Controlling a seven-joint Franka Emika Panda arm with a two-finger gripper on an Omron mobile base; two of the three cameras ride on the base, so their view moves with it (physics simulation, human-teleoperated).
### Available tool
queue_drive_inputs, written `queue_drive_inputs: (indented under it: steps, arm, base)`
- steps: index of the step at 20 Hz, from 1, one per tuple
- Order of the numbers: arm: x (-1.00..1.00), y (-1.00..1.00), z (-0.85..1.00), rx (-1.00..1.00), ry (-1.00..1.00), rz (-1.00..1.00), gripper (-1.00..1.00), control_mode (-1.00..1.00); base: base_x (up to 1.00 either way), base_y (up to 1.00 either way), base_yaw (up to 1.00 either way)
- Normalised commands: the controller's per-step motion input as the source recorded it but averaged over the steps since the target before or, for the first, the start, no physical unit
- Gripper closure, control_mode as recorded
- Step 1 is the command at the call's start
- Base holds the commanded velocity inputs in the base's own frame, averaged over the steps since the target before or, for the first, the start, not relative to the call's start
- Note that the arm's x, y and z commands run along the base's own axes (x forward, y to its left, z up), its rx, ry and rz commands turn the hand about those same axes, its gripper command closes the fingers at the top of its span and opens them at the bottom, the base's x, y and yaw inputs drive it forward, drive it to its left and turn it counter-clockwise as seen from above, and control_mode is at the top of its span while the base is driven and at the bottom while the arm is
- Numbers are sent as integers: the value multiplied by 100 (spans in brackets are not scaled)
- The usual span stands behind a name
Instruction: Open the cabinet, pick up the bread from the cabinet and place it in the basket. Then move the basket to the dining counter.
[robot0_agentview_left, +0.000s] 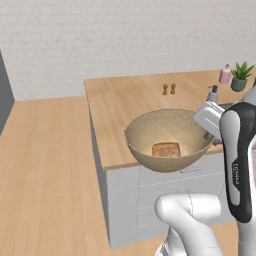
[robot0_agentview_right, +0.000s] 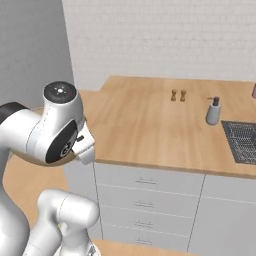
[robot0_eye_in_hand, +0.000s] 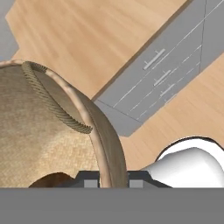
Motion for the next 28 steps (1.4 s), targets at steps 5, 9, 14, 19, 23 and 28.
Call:
queue_drive_inputs:
  steps: [5, 9, 14, 19, 23, 28]
  arm:
    - [0, 0, 0, 0, 0, 0, 100, 100]
    - [0, 0, 0, 0, 0, 0, 100, 100]
    - [0, 0, 0, 0, 0, 0, 100, 100]
    - [0, 0, 0, 0, 0, 0, 100, 100]
    - [31, 0, 0, 0, 0, 0, 100, -100]
    - [80, 0, -8, 0, 0, 0, 100, -100]
  base:
    - [47, 19, 0]
    - [56, 8, 0]
    - [57, 1, 2]
    - [33, 2, 1]
    - [0, 0, 0]
    - [0, 0, 0]
